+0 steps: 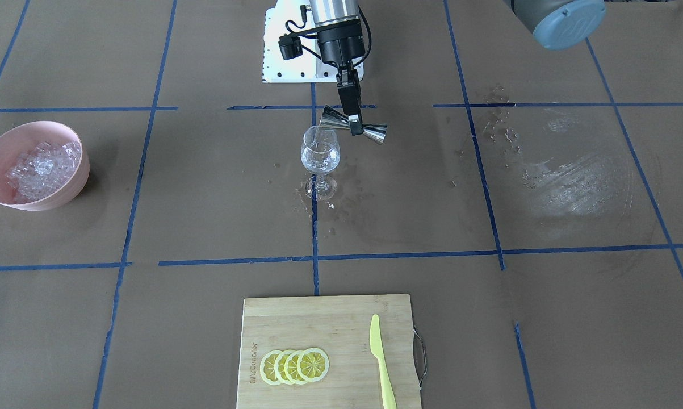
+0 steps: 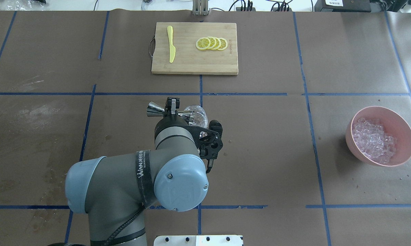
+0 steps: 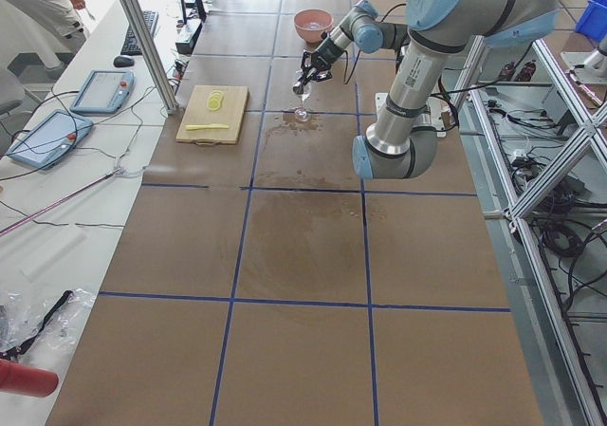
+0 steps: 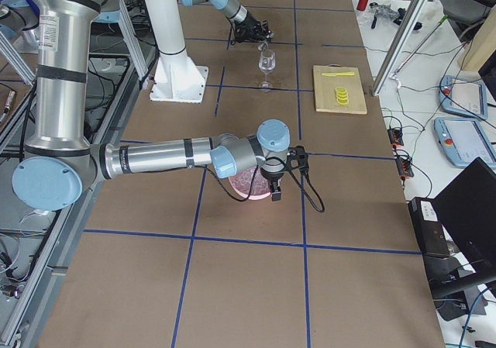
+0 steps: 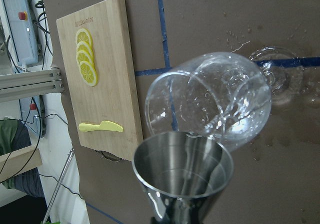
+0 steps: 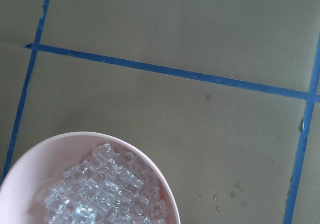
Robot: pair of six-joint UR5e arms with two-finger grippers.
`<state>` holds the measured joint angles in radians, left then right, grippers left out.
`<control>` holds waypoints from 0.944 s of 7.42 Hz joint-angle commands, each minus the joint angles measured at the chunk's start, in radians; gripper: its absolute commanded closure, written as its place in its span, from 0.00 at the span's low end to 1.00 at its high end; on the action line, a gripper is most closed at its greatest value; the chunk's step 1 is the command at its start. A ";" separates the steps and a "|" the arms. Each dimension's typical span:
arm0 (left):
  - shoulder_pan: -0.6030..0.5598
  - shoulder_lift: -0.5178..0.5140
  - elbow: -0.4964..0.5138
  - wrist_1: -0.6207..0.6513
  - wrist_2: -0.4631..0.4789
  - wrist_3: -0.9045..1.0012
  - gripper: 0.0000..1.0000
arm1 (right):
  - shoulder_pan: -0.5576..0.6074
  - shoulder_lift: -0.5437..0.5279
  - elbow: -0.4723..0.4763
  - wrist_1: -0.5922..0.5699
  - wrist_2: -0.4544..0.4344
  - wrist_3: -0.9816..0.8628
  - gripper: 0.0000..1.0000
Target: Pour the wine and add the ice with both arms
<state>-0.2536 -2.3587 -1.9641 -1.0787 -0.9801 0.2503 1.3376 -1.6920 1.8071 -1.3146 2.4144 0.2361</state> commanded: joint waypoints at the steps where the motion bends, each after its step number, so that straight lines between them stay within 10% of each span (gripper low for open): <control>1: -0.001 -0.004 0.001 0.014 0.003 0.021 1.00 | 0.000 0.000 0.000 0.000 0.002 0.002 0.00; 7: -0.101 0.171 -0.250 -0.042 -0.009 -0.139 1.00 | 0.000 0.000 -0.005 0.000 0.000 -0.001 0.00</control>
<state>-0.3350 -2.2609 -2.1354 -1.0901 -0.9855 0.1615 1.3376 -1.6920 1.8042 -1.3146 2.4157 0.2360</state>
